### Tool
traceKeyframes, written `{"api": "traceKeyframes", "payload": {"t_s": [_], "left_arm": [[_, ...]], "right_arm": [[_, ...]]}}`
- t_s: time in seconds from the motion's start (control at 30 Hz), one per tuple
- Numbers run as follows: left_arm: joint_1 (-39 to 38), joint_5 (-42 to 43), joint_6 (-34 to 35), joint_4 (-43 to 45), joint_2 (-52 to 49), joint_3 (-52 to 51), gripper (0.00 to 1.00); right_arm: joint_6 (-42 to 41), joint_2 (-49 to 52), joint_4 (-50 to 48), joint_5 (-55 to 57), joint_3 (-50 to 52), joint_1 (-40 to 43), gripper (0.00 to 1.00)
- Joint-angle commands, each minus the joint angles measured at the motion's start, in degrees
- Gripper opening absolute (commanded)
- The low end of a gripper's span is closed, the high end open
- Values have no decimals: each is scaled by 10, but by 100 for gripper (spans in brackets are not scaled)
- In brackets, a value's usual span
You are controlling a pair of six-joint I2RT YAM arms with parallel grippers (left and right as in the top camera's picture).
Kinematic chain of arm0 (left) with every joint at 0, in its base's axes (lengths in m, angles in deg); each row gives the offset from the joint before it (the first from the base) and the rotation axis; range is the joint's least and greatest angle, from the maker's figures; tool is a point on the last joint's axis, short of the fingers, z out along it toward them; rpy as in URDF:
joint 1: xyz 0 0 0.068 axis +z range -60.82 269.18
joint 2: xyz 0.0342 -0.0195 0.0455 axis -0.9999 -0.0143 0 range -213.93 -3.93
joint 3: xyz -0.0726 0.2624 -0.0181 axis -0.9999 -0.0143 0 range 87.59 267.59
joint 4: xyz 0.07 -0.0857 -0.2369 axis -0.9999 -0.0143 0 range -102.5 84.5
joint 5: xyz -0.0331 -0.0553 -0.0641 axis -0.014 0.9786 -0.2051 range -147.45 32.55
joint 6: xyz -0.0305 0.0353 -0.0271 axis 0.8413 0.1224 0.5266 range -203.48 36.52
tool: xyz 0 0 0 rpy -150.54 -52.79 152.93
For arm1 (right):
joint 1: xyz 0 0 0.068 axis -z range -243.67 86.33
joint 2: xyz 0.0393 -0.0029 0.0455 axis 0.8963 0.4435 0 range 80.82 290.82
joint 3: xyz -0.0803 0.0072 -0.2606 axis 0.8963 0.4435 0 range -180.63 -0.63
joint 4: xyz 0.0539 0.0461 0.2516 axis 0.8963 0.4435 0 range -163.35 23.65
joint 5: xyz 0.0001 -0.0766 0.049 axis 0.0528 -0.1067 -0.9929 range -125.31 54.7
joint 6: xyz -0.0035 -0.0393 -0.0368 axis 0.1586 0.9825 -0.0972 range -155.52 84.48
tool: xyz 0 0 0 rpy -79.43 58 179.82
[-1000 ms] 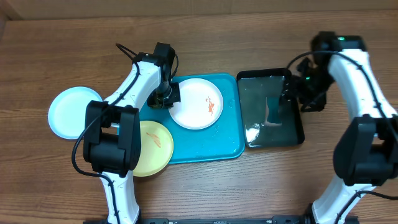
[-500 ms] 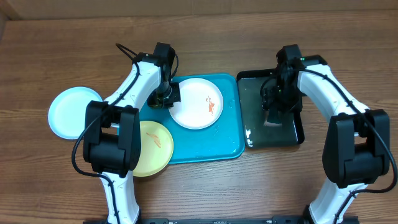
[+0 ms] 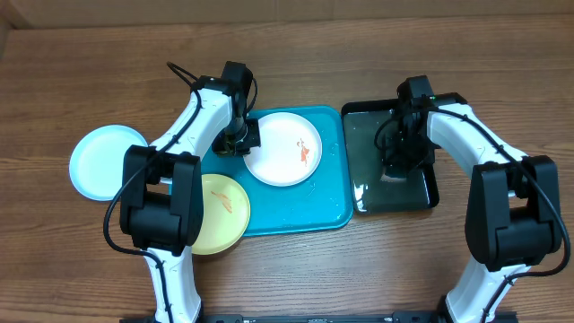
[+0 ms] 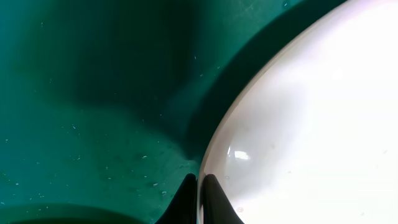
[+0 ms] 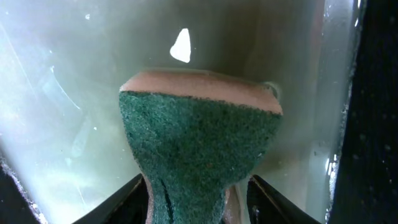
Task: Clean dirty plates on tray and stack at the side
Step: 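Reach the right gripper into the black tray and grasp the green sponge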
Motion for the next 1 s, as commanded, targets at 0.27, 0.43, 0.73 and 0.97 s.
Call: {"api": "traceKeyframes", "payload": {"t_s": [0.27, 0.43, 0.73, 0.97], "left_arm": [[2, 1, -11, 21, 4, -10, 5], [2, 0, -11, 26, 4, -10, 18], [2, 0, -10, 26, 4, -10, 18], [2, 0, -11, 11, 4, -10, 4]], "right_arm": [[-1, -17, -20, 4, 9, 0, 43], [-1, -17, -23, 4, 9, 0, 29], [0, -17, -12, -3, -5, 0, 4], [-1, -17, 3, -24, -26, 0, 4]]}}
